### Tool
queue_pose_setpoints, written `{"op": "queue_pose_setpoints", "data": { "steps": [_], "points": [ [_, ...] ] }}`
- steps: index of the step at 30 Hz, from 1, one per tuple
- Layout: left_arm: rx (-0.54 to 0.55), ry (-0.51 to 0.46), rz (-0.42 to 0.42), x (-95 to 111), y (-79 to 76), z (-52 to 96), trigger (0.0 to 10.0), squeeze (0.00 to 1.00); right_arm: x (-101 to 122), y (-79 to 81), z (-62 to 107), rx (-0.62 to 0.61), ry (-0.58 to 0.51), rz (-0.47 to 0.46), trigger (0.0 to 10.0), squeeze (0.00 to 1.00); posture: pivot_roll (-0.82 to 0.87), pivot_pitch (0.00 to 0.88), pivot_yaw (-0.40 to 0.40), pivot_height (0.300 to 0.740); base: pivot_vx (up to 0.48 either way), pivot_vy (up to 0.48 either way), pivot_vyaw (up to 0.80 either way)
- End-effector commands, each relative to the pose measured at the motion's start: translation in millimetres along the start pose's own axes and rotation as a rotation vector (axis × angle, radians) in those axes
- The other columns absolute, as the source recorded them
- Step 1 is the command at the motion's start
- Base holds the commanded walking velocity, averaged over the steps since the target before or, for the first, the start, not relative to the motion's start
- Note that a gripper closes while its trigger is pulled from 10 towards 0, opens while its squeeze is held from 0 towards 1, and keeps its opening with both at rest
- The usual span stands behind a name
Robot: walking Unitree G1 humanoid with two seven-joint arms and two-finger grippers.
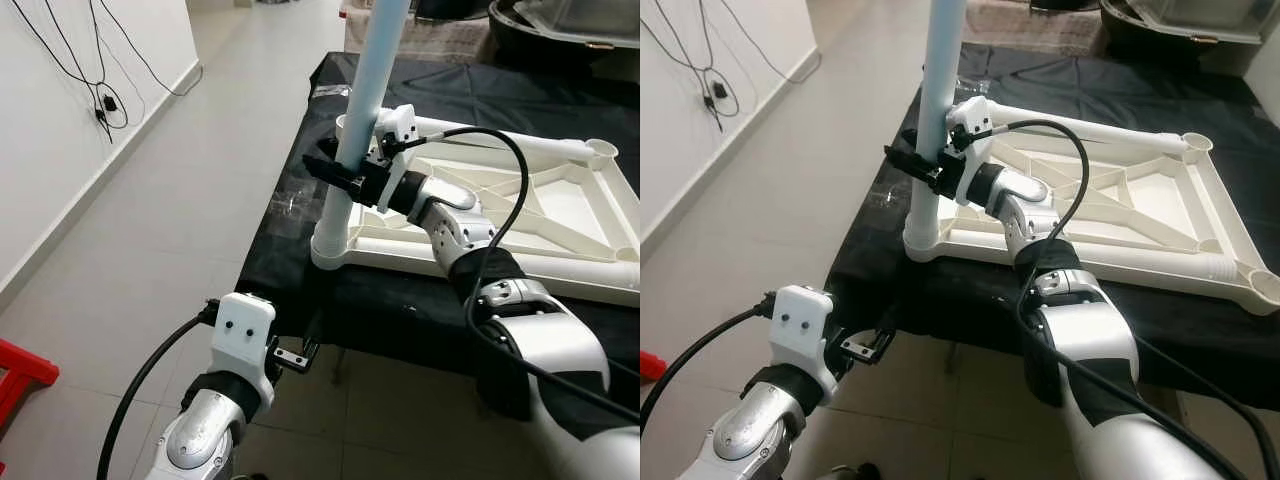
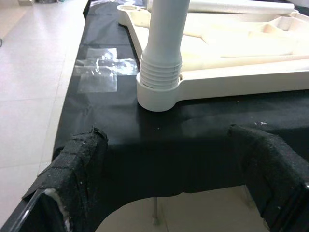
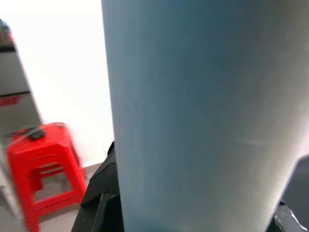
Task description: Building children table
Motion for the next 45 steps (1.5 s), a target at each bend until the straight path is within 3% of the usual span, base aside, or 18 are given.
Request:
{"op": "queue_pose_setpoints", "data": {
  "steps": [1,6,8,9,11,12,14,15,16,19,20,22,25,27,45],
  "points": [
    [0.000,0.025,-0.010,-5,0.8,1.1,10.0,0.00,-41,-14.9,14.8,-0.141,0.142,-0.018,10.0,0.00,0.16,0.232,-0.028,0.740,0.000,0.000,0.00],
    [0.003,0.023,-0.012,-5,2.0,-0.2,10.0,0.00,-40,-22.5,10.1,-0.303,0.155,0.034,10.0,0.00,0.16,0.234,-0.025,0.740,0.000,0.000,0.00],
    [0.006,0.023,-0.014,-5,2.8,-0.9,10.0,0.00,-38,-31.7,10.1,-0.452,0.156,0.032,10.0,0.00,0.16,0.231,-0.025,0.740,0.000,0.000,0.00],
    [0.006,0.023,-0.014,-5,2.8,-0.9,10.0,0.00,-38,-31.7,10.1,-0.452,0.156,0.032,10.0,0.00,0.16,0.231,-0.025,0.740,0.000,0.000,0.00],
    [0.008,0.022,-0.015,-4,3.3,-1.2,10.0,0.00,-35,-40.2,13.9,-0.580,0.144,0.049,10.0,0.00,0.16,0.231,-0.027,0.740,0.000,0.000,0.00],
    [0.008,0.022,-0.015,-4,3.3,-1.2,10.0,0.00,-35,-40.2,13.9,-0.580,0.144,0.049,10.0,0.00,0.16,0.231,-0.027,0.740,0.000,0.000,0.00],
    [0.009,0.019,-0.018,-4,3.9,-2.0,10.0,0.00,-37,-50.0,22.4,-0.749,0.123,0.003,10.0,0.00,0.16,0.228,-0.026,0.740,0.000,0.000,0.00],
    [0.009,0.019,-0.018,-4,3.9,-2.0,10.0,0.00,-37,-50.0,22.4,-0.749,0.123,0.003,10.0,0.00,0.16,0.228,-0.026,0.740,0.000,0.000,0.00],
    [0.009,0.018,-0.019,-4,4.3,-2.3,10.0,0.00,-39,-53.4,26.5,-0.840,0.097,-0.047,10.0,0.00,0.16,0.229,-0.024,0.740,0.000,0.000,0.00],
    [0.009,0.018,-0.019,-4,4.8,-2.6,10.0,0.00,-41,-55.0,29.6,-0.916,0.069,-0.090,10.0,0.00,0.16,0.228,-0.022,0.740,0.000,0.000,0.00],
    [0.009,0.018,-0.019,-4,5.0,-2.8,10.0,0.00,-42,-55.8,33.5,-1.014,0.028,-0.113,10.0,0.00,0.16,0.227,-0.021,0.740,0.000,0.000,0.00],
    [0.009,0.018,-0.019,-4,5.0,-2.8,10.0,0.00,-42,-55.8,33.5,-1.014,0.028,-0.113,10.0,0.00,0.16,0.227,-0.021,0.740,0.000,0.000,0.00],
    [0.007,0.017,-0.020,-5,4.9,-3.2,10.0,0.00,-47,-49.8,40.2,-1.281,-0.036,-0.133,10.0,0.00,0.16,0.225,-0.021,0.740,0.000,0.000,0.00],
    [0.007,0.016,-0.022,-5,4.9,-3.3,10.0,0.00,-46,-42.8,38.5,-1.383,-0.072,-0.134,10.0,0.00,0.17,0.224,-0.019,0.740,0.000,0.000,0.00],
    [0.010,0.014,-0.023,-5,4.0,-4.2,10.0,0.00,-26,-18.1,28.4,-1.640,-0.183,-0.154,10.0,0.00,0.18,0.214,-0.028,0.740,0.000,0.000,0.00]
  ]
}}
Point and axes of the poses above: a point about 5 cm out from each wrist's last joint towards the gripper, its own z axis pointing back from the gripper into the wrist, its own x axis along the axis of the wrist's last joint, y = z × x, the point moved 3 cm from there along -z, pointing out of the wrist towards the gripper, and after that the axes turned 11 degrees about -z, right-handed, at the moved point
